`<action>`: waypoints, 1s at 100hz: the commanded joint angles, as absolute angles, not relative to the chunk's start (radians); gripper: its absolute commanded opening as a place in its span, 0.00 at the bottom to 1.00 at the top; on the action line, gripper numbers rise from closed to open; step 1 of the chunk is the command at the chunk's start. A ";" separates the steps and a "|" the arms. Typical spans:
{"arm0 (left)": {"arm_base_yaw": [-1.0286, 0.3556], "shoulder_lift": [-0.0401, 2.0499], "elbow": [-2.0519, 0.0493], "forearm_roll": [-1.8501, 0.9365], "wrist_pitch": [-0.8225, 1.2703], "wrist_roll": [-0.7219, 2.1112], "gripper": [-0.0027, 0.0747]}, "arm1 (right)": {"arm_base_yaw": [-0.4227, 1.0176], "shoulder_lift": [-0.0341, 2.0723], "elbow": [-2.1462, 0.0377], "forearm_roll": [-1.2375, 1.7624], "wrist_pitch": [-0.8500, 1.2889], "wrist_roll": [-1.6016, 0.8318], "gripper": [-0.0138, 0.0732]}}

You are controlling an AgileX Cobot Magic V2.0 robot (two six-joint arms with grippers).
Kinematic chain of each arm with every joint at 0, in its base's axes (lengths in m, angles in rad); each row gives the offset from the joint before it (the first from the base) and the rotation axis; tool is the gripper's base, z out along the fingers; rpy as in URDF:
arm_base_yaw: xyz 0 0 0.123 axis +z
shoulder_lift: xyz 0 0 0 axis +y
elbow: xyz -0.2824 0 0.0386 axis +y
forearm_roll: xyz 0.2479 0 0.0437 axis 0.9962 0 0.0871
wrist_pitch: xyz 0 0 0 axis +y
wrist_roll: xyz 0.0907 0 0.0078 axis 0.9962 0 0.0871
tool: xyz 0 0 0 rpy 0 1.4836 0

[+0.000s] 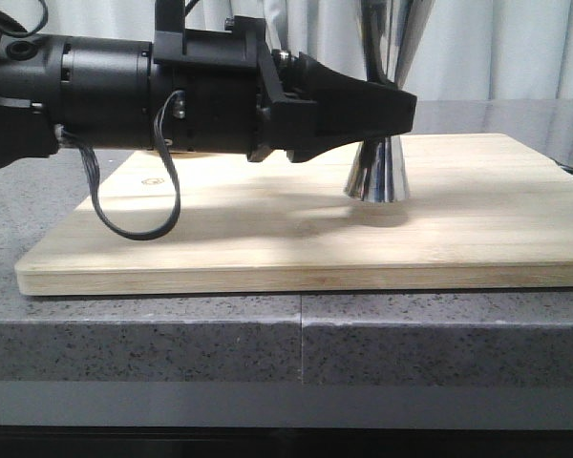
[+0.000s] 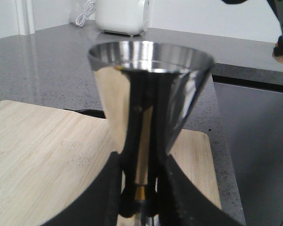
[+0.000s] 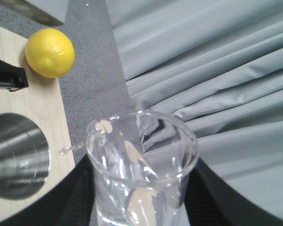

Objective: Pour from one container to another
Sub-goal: 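Tilt the beaker with the right gripper, pouring liquid into the jigger cup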

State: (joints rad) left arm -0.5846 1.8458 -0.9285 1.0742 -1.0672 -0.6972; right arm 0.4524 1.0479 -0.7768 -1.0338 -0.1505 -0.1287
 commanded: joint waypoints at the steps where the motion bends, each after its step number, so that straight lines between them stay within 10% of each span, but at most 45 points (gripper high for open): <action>1: -0.582 1.789 -0.958 1.024 -1.135 -0.707 0.01 | 0.453 1.025 -0.815 -1.048 -0.190 -0.136 0.33; 100: -0.581 1.789 -0.958 1.022 -1.135 -0.707 0.01 | 0.453 1.025 -0.815 -1.162 -0.166 -0.136 0.33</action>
State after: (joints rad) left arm -0.5825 1.8458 -0.9285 1.0742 -1.0672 -0.6972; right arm 0.4524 1.0479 -0.7768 -1.1510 -0.1428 -0.1287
